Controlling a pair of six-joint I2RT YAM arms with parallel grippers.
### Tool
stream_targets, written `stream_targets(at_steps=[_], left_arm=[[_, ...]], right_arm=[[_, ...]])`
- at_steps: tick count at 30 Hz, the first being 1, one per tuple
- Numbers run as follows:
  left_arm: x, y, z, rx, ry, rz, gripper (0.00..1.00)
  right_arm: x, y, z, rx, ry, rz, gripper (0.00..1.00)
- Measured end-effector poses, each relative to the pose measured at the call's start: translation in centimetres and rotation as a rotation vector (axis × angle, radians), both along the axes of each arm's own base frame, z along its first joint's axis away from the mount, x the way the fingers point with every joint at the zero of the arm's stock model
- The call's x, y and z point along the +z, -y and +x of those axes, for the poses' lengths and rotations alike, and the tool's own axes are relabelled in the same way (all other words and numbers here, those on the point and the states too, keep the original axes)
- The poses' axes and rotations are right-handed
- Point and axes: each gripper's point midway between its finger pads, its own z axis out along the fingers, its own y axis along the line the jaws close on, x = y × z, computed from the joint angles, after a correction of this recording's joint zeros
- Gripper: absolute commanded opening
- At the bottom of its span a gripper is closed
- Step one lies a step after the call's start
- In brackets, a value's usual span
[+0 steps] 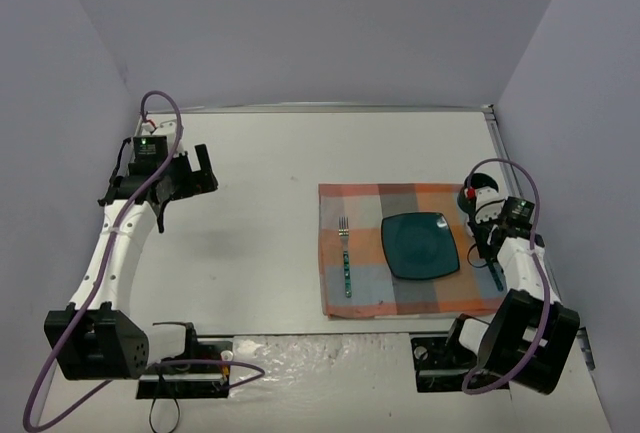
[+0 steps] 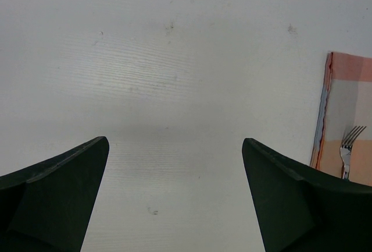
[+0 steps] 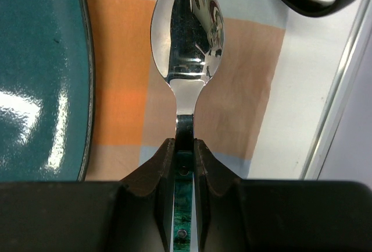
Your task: Set the dinner table for one person
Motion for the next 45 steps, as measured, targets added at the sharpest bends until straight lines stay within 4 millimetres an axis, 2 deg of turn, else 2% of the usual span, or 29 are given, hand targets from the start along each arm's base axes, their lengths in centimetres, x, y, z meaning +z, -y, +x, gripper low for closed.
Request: stream_targets(at_steps=[5,14,27,38,45], left_arm=[[-0.3,-0.9,0.1,0.028,-0.011,0.0,0.97],[-1.1,-1.1,0.4,0.033,-0.035,-0.006,0.97],[-1.2,-1.1,0.4,0.031,-0.039,-0.012,0.97],[-1.3,-1.1,0.4,0.031,-0.042,-0.012,0.97],[-1.3,-1.1,0.4,0.031,-0.041,-0.012,0.97]], right_arm=[[-0.7,0.2,0.4,-0.003,-0.017,0.01,0.0],[-1.4,1.5,0.4,-0.047,-0.025,0.014,0.0],[-1.5,2.7,0.5,-0.098,-0.011,0.012,0.0],[-2.2,2.9,0.7,-0.115,-0.019,0.022,0.0],[-2.4,3.0,0.7,-0.117,-0.026,0.021,0.04]])
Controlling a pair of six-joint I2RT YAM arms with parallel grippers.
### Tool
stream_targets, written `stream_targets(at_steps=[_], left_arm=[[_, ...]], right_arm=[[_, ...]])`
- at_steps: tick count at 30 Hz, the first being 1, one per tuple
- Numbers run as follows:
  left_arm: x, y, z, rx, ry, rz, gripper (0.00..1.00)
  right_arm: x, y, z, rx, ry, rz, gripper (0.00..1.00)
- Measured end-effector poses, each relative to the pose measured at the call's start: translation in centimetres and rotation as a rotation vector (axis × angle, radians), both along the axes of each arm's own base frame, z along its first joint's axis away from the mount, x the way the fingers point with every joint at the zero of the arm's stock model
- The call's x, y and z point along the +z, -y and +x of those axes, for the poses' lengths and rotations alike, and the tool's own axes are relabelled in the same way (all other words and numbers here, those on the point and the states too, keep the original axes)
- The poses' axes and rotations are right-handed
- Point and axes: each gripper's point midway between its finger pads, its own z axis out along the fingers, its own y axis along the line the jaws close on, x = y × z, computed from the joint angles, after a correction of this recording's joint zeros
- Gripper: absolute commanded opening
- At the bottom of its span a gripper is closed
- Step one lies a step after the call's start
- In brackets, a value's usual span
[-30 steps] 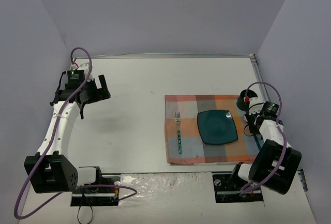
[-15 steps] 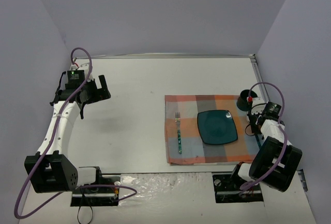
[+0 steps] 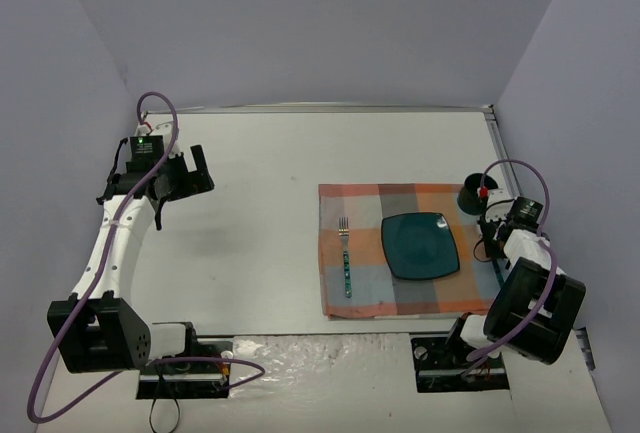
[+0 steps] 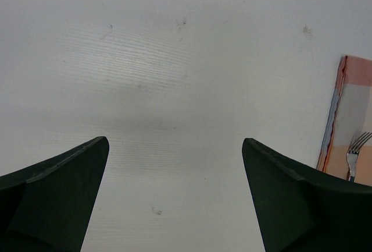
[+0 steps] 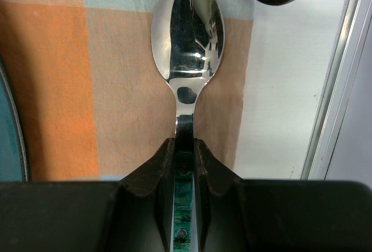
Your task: Set the dinner table for one person
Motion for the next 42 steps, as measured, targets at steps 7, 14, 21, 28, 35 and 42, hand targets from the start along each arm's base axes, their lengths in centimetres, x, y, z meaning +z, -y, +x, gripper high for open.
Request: stream_targets(at_steps=[7,14,21,28,35,42], left_arm=[[0.0,0.0,0.0,0.0,0.0,0.0,0.97],[0.0,0.0,0.0,0.0,0.0,0.0,0.97],[0.0,0.0,0.0,0.0,0.0,0.0,0.97],[0.0,0.0,0.0,0.0,0.001,-0.001,0.97],[0.4,0.1,0.0,-0.005,0.017,-0.005,0.97],[2.1,0.4,-0.4,-0.018,0.096,0.005,0.97]], right_arm=[[-0.2,0.1,0.1,-0.001,-0.002,0.001,0.2],[-0.2,0.1,0.1,-0.007,0.001,0.0,0.47],[2.1,0.5,0.7,-0.033,0.074,-0.034,0.59],[10.6,0.5,4.5,-0.022,0.294,-0.123,0.71],[25.9,-3.5,7.0,0.027,0.679,-0.213,0.8],[36.6,-6.4,1.2,-0.044,1.028,-0.209,1.0]])
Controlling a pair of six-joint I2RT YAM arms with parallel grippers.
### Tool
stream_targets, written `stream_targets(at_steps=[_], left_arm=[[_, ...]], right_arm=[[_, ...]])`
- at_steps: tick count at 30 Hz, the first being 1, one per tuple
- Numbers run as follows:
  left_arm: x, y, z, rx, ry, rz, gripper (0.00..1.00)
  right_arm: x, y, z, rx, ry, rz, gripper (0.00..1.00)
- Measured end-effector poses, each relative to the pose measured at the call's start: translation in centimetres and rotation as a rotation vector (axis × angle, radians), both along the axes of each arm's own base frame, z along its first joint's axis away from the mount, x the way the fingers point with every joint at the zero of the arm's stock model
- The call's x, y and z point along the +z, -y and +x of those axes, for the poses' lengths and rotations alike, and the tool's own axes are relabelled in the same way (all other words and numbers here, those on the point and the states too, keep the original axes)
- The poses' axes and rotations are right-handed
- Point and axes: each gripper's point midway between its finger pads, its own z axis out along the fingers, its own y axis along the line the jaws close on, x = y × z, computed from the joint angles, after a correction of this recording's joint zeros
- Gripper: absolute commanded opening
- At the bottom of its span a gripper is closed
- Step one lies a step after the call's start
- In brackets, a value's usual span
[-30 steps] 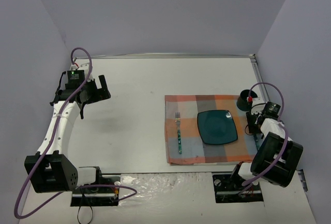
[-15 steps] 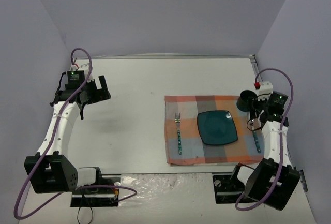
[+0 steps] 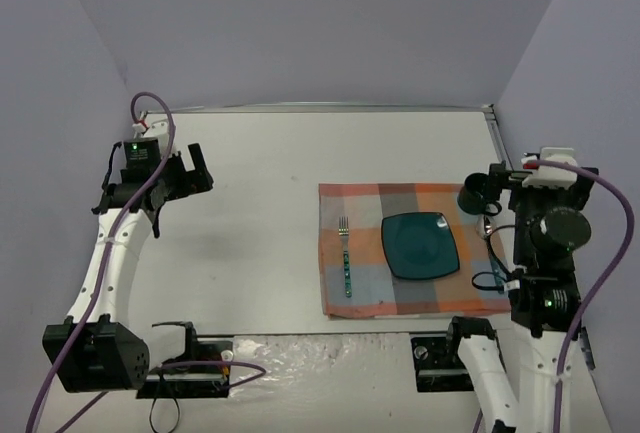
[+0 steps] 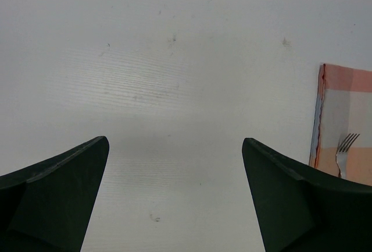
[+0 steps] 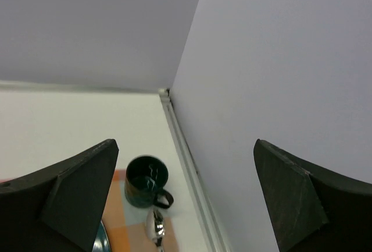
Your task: Set the dinner table for one person
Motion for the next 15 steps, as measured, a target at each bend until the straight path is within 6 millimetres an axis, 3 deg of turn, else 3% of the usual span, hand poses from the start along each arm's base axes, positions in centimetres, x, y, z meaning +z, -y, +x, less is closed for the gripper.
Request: stream_targets(at_steps=[3,7,11,15], left_arm=[[0.8,0.1,-0.3,-0.005,0.031,0.001,0.97],[2.4,0.2,-0.9,-0.007,0.084,0.003,0.97],[4.2,0.3,-2.0,-0.007,0.149,0.006,0.97],[5.4,0.2,-3.1,-0.013,0.203,0.018,0.97]], right_arm=[[2.5,-0.6,-3.9,-0.011,0.128,0.037,1.0],[4.2,-0.7,-8.7,-0.027,0.273,0.099,1.0],[4.0,0.2,-12.1,-0.077,0.372,0.216,1.0],[3.2,0.7,-13.5,-0.099,0.388,0.291,1.0]])
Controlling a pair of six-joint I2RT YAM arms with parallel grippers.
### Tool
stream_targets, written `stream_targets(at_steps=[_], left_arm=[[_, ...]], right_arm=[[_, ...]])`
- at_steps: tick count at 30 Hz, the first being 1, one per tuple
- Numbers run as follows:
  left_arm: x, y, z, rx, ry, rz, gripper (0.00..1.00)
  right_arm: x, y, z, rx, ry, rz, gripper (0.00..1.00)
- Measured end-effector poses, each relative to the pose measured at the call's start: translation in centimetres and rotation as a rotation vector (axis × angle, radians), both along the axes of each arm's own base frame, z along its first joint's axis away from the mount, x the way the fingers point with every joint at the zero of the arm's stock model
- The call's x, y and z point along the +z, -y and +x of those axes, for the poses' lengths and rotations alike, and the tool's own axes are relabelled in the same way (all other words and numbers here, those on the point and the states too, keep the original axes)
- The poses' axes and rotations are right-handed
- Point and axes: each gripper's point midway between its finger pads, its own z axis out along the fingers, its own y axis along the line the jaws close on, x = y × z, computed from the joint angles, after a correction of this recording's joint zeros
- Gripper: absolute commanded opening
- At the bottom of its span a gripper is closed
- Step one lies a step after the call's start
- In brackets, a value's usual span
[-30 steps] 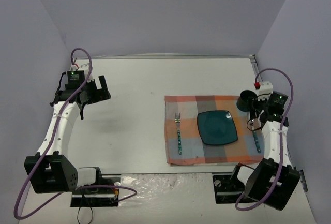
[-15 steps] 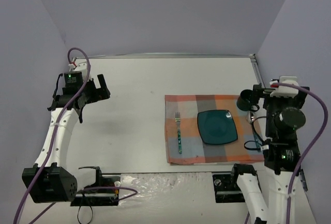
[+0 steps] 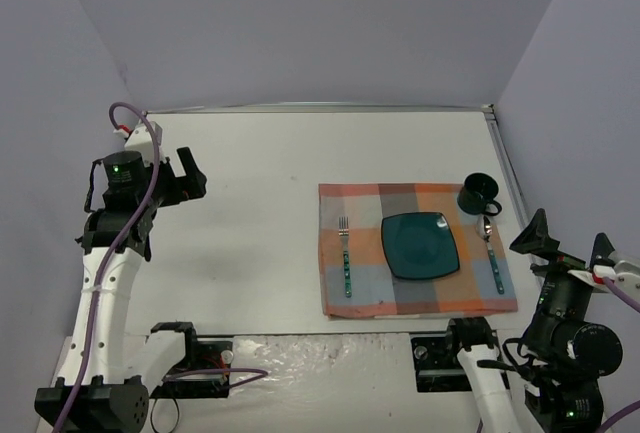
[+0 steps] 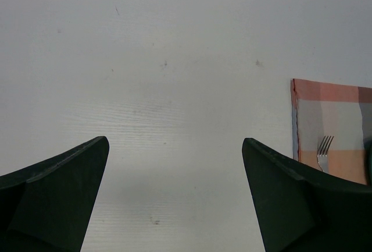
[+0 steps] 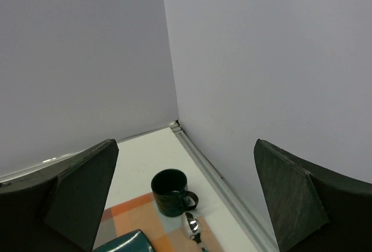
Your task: Set the dinner table for one person
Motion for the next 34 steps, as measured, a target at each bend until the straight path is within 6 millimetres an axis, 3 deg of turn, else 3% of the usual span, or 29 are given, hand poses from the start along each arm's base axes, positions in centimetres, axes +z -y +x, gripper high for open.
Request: stream_targets(at_steps=[10,26,34], left_arm=[[-0.1,-0.7,-2.6,0.037,0.035,0.028,0.97],[-3.6,-2.8,-3.2,0.121,0.047,0.112,0.97],[-3.1,-2.8,-2.7,0.11,0.079,0.131,0.97]], right_arm=[[-1.3,2.2,-3.1,-0.09,0.046,0.116,1.0],[-0.9,2.2,-3.4,-0.068,0.028,0.112,1.0],[-1.1,2.2,-3.4,-0.069,0.018,0.107,1.0]])
